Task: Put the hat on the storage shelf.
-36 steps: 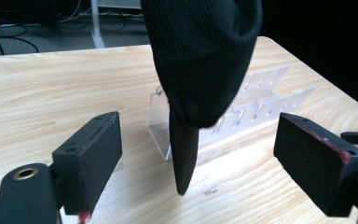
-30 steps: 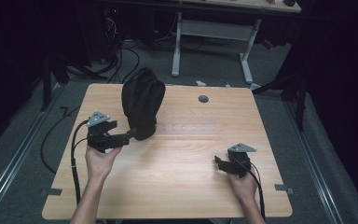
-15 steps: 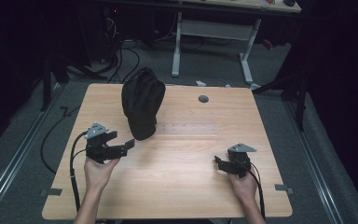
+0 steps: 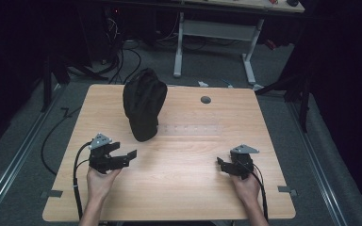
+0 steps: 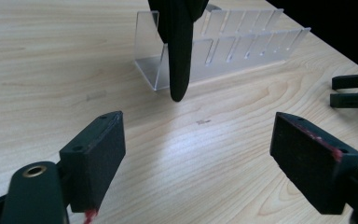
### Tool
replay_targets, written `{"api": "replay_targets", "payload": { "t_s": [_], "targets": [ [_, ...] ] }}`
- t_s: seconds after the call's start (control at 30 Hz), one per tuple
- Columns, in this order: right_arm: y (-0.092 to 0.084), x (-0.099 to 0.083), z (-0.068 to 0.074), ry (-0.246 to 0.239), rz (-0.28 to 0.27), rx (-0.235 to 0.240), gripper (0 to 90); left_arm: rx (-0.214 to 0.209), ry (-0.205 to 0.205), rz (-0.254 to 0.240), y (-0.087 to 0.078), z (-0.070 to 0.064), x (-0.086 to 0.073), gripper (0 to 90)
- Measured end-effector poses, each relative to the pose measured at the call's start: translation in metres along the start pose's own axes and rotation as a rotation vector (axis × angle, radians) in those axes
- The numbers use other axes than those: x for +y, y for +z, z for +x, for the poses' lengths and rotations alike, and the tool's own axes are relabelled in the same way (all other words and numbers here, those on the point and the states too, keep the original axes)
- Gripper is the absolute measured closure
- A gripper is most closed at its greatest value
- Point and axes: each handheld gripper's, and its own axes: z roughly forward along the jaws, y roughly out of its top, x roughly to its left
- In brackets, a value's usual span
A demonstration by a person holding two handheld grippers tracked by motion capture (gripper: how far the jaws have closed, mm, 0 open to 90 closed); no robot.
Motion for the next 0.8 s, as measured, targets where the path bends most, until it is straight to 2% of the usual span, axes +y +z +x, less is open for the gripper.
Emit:
{"api": "replay_targets", "payload": {
  "t_s": [0.33,0.5,0.63,0.7,0.8],
  "targets": [
    [0.0,0.0,0.0,0.0,0.0,0.0,34.3,0.032,0.013,0.048,0.006,0.016,-0.024,19.6],
    [0.0,0.0,0.0,0.0,0.0,0.0,34.3,0.078,0.053,0.062,0.012,0.026,-0.037,20.4],
    [0.0,0.0,0.0,0.0,0.0,0.0,34.3,0.115,0.082,0.05,0.015,0.032,-0.047,21.2],
    [0.0,0.0,0.0,0.0,0.0,0.0,34.3,0.138,0.128,0.043,0.016,0.033,-0.052,21.4],
    [0.0,0.0,0.0,0.0,0.0,0.0,34.2,0.145,0.166,0.041,0.018,0.033,-0.058,21.5]
  ]
}}
